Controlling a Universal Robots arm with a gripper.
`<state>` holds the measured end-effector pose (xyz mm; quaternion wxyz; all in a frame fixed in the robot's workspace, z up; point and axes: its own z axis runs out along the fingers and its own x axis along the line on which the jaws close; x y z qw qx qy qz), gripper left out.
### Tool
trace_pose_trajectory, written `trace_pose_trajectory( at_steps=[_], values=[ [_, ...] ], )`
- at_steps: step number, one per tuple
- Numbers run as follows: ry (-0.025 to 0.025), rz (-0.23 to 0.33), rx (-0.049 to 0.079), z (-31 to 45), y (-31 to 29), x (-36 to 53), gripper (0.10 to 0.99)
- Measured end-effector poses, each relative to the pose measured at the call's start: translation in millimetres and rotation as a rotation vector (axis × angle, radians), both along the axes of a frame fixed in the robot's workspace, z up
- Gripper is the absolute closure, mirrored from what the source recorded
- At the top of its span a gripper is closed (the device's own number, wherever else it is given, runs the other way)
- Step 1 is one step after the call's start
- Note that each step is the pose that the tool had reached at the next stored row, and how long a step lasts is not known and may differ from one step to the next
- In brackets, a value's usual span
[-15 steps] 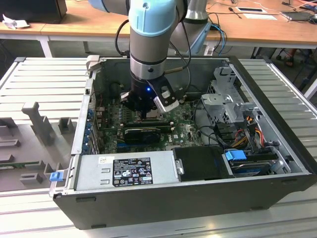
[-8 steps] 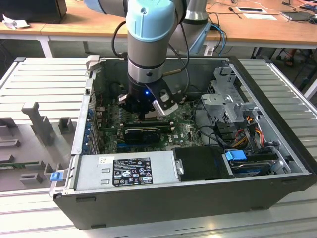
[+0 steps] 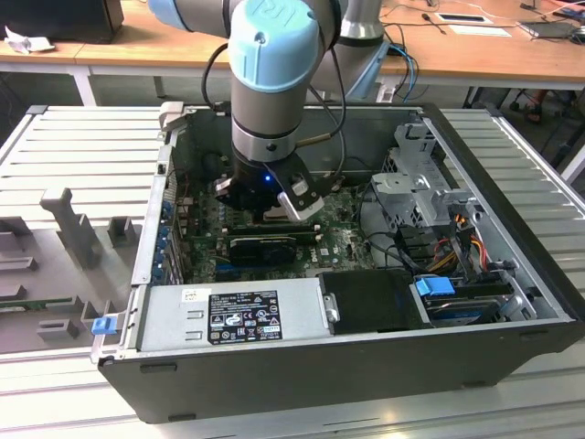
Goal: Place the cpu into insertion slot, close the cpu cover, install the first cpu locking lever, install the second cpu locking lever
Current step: 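Install the second cpu locking lever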
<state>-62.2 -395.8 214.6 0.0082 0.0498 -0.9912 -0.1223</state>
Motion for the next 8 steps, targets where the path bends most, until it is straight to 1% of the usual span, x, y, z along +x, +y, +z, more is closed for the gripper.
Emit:
trace_pose_trajectory(
  at_steps=[6,8],
  values=[
    [0.0,0.001,0.015,-6.9,-0.7,-3.6,0.98],
    [0.0002,0.001,0.022,-8.6,-0.8,-5.2,0.98]
  ],
)
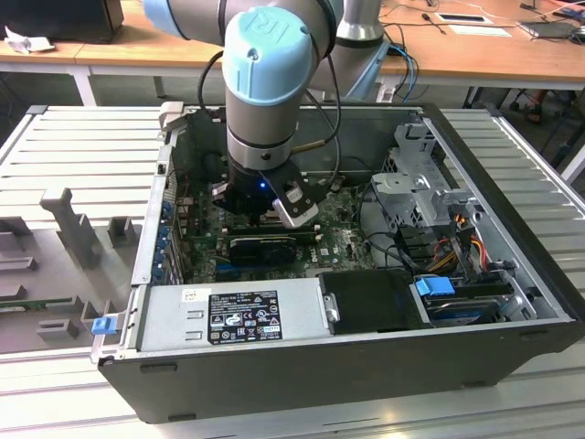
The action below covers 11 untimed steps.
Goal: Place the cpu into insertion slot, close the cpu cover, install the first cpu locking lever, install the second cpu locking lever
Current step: 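Install the second cpu locking lever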
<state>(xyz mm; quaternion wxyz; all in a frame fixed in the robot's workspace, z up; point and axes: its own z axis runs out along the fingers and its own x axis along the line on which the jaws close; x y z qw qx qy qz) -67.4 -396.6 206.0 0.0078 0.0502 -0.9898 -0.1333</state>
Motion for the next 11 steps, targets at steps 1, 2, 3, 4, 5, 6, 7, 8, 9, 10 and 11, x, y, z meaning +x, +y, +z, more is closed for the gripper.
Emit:
trace_pose_trajectory(
  at_steps=[1,2,3,4,5,6,7,8,9,10,11],
  values=[
    [-0.0002,0.0,0.004,-1.1,0.0,-0.6,0.98],
    [-0.0002,0.0,0.007,-1.9,-0.1,-1.2,0.98],
    [-0.0001,0.0,0.014,-3.4,-0.4,-2.3,0.98],
    [-0.0002,0.0,0.018,-4.5,-0.4,-2.4,0.98],
    [-0.0001,0.0,0.023,-5.6,-0.5,-2.5,0.98],
    [0.0,0.0,0.029,-6.3,-0.5,-2.6,0.98],
    [-0.0001,0.0,0.035,-7.0,-0.5,-2.6,0.98],
    [-0.0003,0.001,0.046,-9.0,-0.4,-2.8,0.98],
    [-0.0004,0.001,0.048,-9.6,-0.4,-2.9,0.98],
    [-0.0004,0.001,0.05,-10.3,-0.4,-3.3,0.98],
    [-0.0002,0.001,0.053,-11.0,-0.7,-4.2,0.98]
  ],
)
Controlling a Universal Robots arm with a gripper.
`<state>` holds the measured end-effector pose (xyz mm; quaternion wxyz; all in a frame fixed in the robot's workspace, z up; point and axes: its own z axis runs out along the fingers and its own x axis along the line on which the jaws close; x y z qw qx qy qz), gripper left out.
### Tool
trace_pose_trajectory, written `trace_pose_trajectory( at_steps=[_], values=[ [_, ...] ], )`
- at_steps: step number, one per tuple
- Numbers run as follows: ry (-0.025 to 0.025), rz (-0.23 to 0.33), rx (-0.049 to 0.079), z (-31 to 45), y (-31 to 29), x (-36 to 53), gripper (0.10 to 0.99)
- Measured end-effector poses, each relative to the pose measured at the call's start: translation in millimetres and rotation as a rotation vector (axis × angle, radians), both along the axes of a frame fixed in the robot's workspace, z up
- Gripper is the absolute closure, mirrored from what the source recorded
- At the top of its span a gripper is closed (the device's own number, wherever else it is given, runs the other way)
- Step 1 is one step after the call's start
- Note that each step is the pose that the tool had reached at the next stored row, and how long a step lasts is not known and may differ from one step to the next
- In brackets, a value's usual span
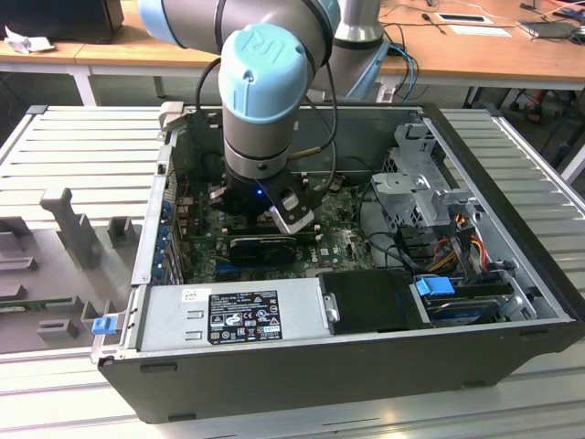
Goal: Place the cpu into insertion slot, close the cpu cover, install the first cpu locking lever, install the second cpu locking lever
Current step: 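Install the second cpu locking lever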
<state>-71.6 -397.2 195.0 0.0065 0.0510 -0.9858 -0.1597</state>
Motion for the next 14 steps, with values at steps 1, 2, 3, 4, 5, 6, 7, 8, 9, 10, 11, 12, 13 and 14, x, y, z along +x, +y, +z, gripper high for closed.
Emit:
trace_pose_trajectory(
  at_steps=[1,2,3,4,5,6,7,8,9,10,11,12,13,14],
  values=[
    [0.0,0.0,0.0,-0.1,0.0,-0.3,0.98],
    [0.0,0.0,0.001,-0.1,0.0,-0.4,0.98],
    [0.0,0.0,0.001,0.4,0.0,-0.5,0.98],
    [0.0,0.0,0.001,1.9,-0.1,-0.5,0.98],
    [0.0,0.0,0.001,8.0,0.1,-0.6,0.98],
    [-0.0001,0.0,0.001,11.8,0.2,-0.6,0.98],
    [0.0001,0.0,0.001,14.5,0.2,-0.6,0.98],
    [0.0001,0.0,0.001,16.1,0.2,-0.6,0.98],
    [0.0,0.0,0.001,17.7,0.3,-0.6,0.98],
    [0.0,0.0,0.001,18.5,0.3,-0.6,0.98],
    [-0.0001,0.0,0.001,19.8,0.3,-0.6,0.98],
    [0.0,0.0,0.001,23.0,0.3,-0.7,0.98],
    [0.0,0.0,0.001,25.2,0.2,-0.7,0.98],
    [0.0,0.0,0.001,26.1,0.3,-0.7,0.98]
  ],
)
